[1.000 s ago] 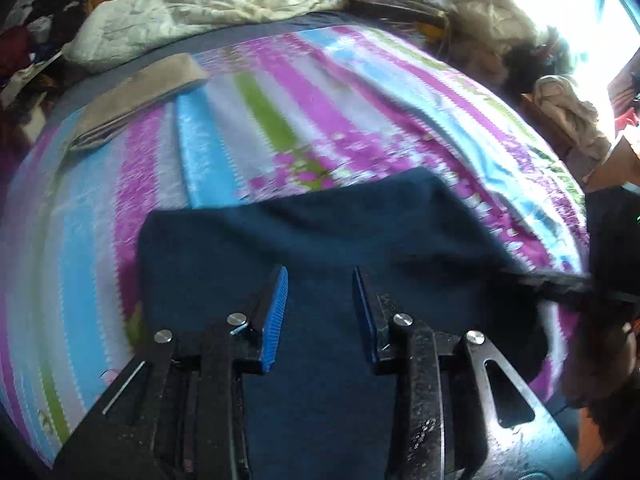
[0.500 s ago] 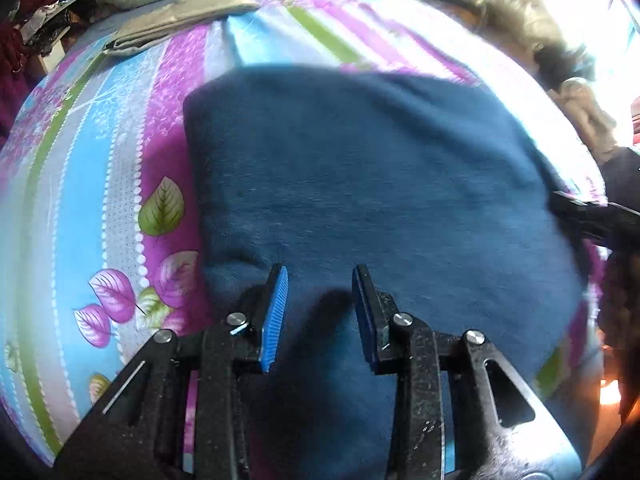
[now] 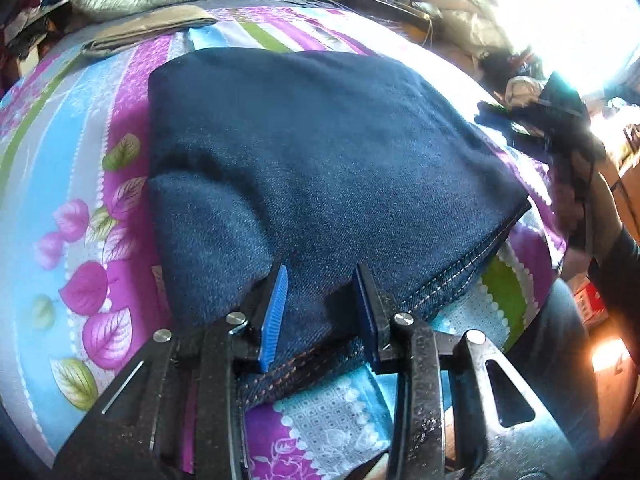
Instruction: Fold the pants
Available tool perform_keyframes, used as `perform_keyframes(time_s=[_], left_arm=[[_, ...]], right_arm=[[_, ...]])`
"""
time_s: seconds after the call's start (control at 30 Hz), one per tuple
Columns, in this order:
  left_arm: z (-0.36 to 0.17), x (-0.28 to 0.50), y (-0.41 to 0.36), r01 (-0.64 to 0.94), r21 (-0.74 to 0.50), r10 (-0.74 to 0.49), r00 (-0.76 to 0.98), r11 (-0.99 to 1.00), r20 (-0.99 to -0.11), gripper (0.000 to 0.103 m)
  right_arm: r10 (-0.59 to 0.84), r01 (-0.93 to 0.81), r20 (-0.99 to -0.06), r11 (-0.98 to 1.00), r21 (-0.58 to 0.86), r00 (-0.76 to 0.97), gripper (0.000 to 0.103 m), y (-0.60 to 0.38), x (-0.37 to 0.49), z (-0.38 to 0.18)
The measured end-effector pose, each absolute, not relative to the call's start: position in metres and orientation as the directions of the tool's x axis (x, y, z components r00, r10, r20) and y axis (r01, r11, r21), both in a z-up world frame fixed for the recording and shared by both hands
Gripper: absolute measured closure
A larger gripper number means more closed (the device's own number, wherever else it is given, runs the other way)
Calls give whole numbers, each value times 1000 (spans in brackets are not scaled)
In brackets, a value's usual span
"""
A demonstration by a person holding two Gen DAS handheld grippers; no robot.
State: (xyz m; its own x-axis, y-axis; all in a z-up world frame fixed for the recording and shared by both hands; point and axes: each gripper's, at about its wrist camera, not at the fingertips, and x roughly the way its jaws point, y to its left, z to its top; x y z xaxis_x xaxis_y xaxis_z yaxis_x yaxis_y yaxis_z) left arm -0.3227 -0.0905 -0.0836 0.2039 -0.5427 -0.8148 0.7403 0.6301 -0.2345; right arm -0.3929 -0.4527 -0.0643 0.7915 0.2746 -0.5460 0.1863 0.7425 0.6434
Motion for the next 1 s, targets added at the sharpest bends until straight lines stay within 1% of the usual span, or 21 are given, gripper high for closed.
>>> perform_keyframes(time_s=[0.13, 0.2, 0.23, 0.27, 0.3, 0.33, 0.37, 0.43, 0.53, 0.57, 0.6, 0.63, 0.67, 0.7, 0.77, 0.8, 0.83, 0.87, 0.93, 0.97, 1.0], left_arm=[[-81, -321, -83, 715, -288, -569, 184, 637, -801, 69], [-81, -319, -77, 705, -308, -583, 182, 639, -792, 68], [-81, -318, -74, 701, -319, -589, 178, 638, -788, 68], [-80, -318, -72, 701, -328, -597, 173, 634, -784, 68], [-80, -317, -69, 700, -338, -605, 168, 629, -778, 68], [-81, -315, -66, 694, -352, -614, 164, 628, -772, 68], [-81, -315, -63, 688, -363, -621, 163, 629, -766, 68], [-82, -318, -57, 676, -386, -641, 167, 628, -750, 67], [-85, -317, -54, 661, -420, -664, 162, 622, -730, 67], [-85, -316, -54, 663, -425, -671, 159, 616, -725, 67], [-85, -316, -53, 667, -430, -678, 156, 608, -718, 67], [-86, -315, -51, 668, -437, -686, 155, 603, -711, 67], [-87, -313, -52, 665, -443, -692, 154, 601, -706, 67], [-88, -310, -52, 662, -449, -696, 155, 600, -702, 67], [-89, -308, -51, 658, -463, -706, 150, 593, -692, 67], [-90, -307, -50, 652, -479, -716, 143, 588, -683, 67], [-91, -305, -48, 643, -497, -726, 136, 582, -674, 67], [-93, -304, -46, 640, -508, -734, 133, 577, -666, 67], [-93, -305, -43, 641, -516, -743, 132, 569, -656, 67], [-94, -305, -43, 638, -521, -747, 132, 567, -651, 67], [-95, -305, -42, 634, -528, -752, 132, 565, -646, 67]], right_arm=[[403, 50, -528, 759, 649, 747, 73, -439, -333, -51], [430, 67, -596, 771, 633, 678, 76, -436, -301, -68], [371, 136, -699, 821, 555, 612, 103, -438, -285, -82], [312, 190, -759, 849, 493, 571, 103, -441, -276, -87], [243, 234, -775, 864, 447, 583, 103, -445, -273, -80], [149, 261, -774, 888, 379, 615, 93, -442, -271, -61], [106, 257, -758, 903, 345, 644, 90, -435, -268, -45], [190, 153, -705, 907, 392, 683, 89, -405, -248, -20], [409, -42, -685, 873, 485, 602, 82, -342, -199, -24], [372, -42, -706, 898, 437, 603, 82, -325, -183, -25], [272, 13, -730, 933, 359, 627, 80, -316, -170, -25], [150, 134, -763, 946, 296, 629, 70, -315, -154, -29], [107, 212, -781, 932, 295, 615, 70, -316, -143, -33], [144, 232, -797, 913, 336, 587, 70, -311, -129, -42], [315, 82, -860, 923, 377, 401, 71, -266, -94, -72], [343, -3, -898, 934, 356, 274, 70, -235, -79, -87], [308, -14, -918, 949, 315, 248, 70, -224, -72, -89], [333, -27, -906, 941, 338, 262, 69, -222, -65, -83], [472, -57, -828, 876, 479, 303, 64, -230, -56, -62], [484, -64, -818, 869, 490, 312, 61, -233, -52, -54], [438, -73, -835, 895, 440, 332, 60, -239, -47, -41]])
